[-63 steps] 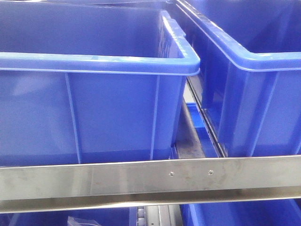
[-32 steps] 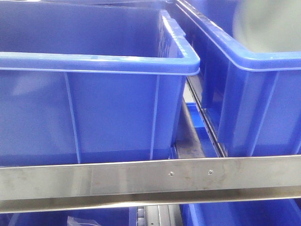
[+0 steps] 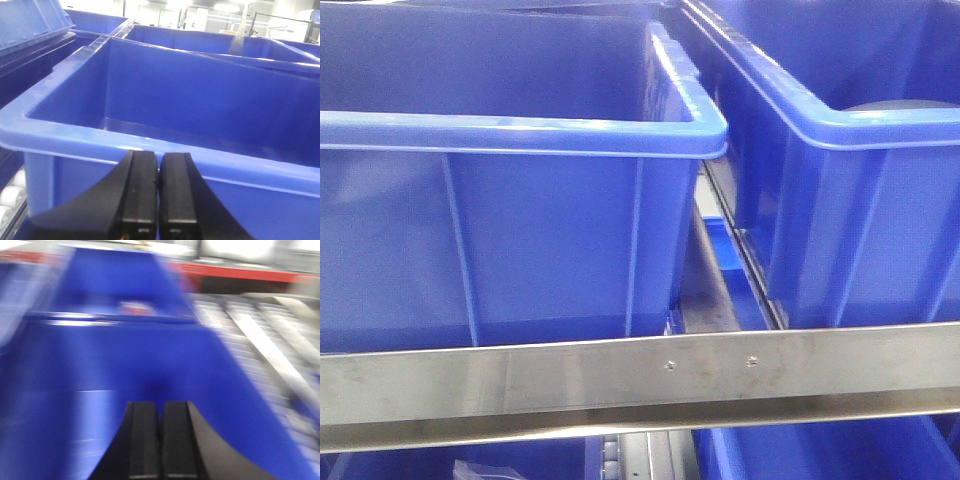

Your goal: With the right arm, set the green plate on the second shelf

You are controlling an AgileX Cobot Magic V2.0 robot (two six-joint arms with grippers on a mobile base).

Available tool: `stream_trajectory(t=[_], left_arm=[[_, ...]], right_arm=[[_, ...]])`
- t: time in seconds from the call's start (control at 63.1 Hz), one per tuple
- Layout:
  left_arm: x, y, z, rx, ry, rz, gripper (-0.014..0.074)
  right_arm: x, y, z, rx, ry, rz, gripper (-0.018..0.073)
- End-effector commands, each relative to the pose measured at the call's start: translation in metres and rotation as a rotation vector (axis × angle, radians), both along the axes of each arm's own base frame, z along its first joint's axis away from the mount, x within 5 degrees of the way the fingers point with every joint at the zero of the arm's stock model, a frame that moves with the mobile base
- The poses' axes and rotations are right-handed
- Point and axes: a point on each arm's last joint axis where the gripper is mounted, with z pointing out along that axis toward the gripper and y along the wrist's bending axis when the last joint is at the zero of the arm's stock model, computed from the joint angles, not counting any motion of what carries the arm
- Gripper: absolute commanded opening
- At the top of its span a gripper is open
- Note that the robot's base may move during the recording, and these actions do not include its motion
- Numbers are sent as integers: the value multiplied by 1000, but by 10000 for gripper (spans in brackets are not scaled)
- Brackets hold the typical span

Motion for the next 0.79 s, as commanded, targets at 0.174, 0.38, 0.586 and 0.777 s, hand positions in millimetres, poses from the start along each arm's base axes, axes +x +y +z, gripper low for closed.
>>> stream_trajectory(t=[0.174,0.38,0.586,0.777], left_arm=[[0,0,-6,-8,-55,3,130],[0,0,-6,-8,-55,3,130],[0,0,-6,-8,-55,3,130],[0,0,-6,-8,-55,3,130]], right_arm=[[-37,20,8,-44,-69,393,49],[-53,31,-1,-37,-50,582,49],[-52,30,-2,-71,-54,573,49],[-50,18,-5,132,-7,429,49]])
